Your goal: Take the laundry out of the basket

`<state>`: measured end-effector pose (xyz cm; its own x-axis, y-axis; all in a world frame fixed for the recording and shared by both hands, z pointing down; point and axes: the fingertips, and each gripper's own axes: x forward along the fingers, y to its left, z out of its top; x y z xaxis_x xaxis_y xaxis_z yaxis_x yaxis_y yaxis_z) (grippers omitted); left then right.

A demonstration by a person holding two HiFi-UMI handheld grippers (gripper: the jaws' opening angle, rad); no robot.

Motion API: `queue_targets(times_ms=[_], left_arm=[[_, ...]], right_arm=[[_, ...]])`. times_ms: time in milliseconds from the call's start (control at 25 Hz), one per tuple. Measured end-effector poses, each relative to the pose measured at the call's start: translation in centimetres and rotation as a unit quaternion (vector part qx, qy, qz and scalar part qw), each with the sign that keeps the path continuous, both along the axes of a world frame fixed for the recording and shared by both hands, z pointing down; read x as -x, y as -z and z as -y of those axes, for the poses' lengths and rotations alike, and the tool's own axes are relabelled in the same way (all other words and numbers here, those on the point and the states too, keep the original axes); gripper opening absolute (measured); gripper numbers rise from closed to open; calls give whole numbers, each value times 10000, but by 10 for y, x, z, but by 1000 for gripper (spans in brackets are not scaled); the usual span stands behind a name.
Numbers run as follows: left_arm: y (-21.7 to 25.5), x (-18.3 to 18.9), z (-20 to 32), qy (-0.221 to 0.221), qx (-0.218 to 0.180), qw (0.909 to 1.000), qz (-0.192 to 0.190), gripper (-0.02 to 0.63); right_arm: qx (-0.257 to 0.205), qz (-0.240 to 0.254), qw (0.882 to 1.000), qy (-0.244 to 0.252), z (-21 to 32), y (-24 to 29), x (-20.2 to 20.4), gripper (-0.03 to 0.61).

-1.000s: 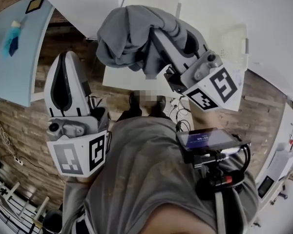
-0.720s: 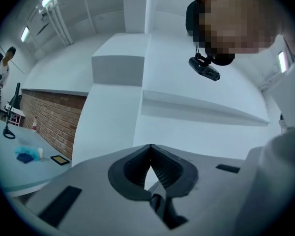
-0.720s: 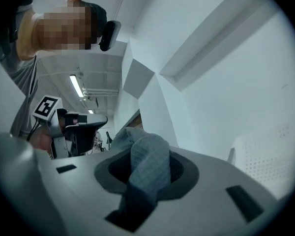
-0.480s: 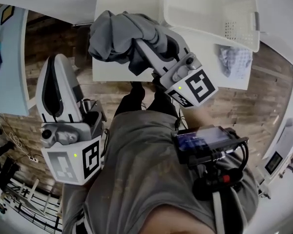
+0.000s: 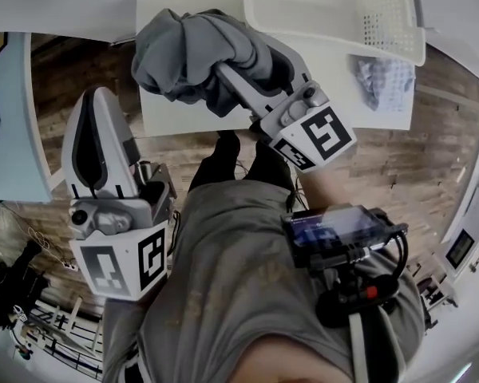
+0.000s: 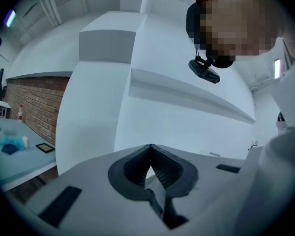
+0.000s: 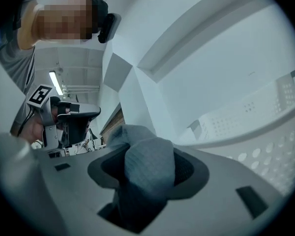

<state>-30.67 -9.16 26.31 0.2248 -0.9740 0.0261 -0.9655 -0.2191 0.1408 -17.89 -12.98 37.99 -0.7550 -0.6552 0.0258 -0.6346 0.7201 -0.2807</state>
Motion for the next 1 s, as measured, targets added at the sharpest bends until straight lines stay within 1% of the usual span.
queue_targets(times_ms=[160, 200, 360, 520, 680, 840, 880, 920, 1000], left_arm=[[6, -10, 12, -79, 6, 10000, 53, 8], [8, -14, 14, -111, -20, 9999, 53, 8], [19, -36, 20, -256, -141, 9995, 86, 8], [23, -67, 30, -463, -229, 9986, 69, 8], [31, -95, 32, -642, -438, 9970, 0, 8], [37, -118, 39, -656, -639, 9958, 35, 8], [37, -125, 41, -670, -659, 9956, 18, 8], [40, -131, 42, -696, -703, 9951, -7, 8], [49, -142, 42, -767, -893, 9930, 4, 8]], right_arm=[[181, -217, 9995, 146, 0, 0, -6, 301], [184, -258, 9994, 132, -1, 2, -11, 311], [141, -299, 9994, 54, -9, 15, -37, 318], [-27, -273, 9994, -211, -13, 35, -73, 317], [-383, -227, 9978, -491, -17, 66, -108, 292], [-882, -265, 9933, -695, -16, 107, -130, 268], [-1011, -284, 9914, -775, -15, 117, -135, 246], [-1137, -304, 9892, -872, -13, 126, -140, 211], [-1325, -348, 9845, -1098, -6, 141, -147, 118]])
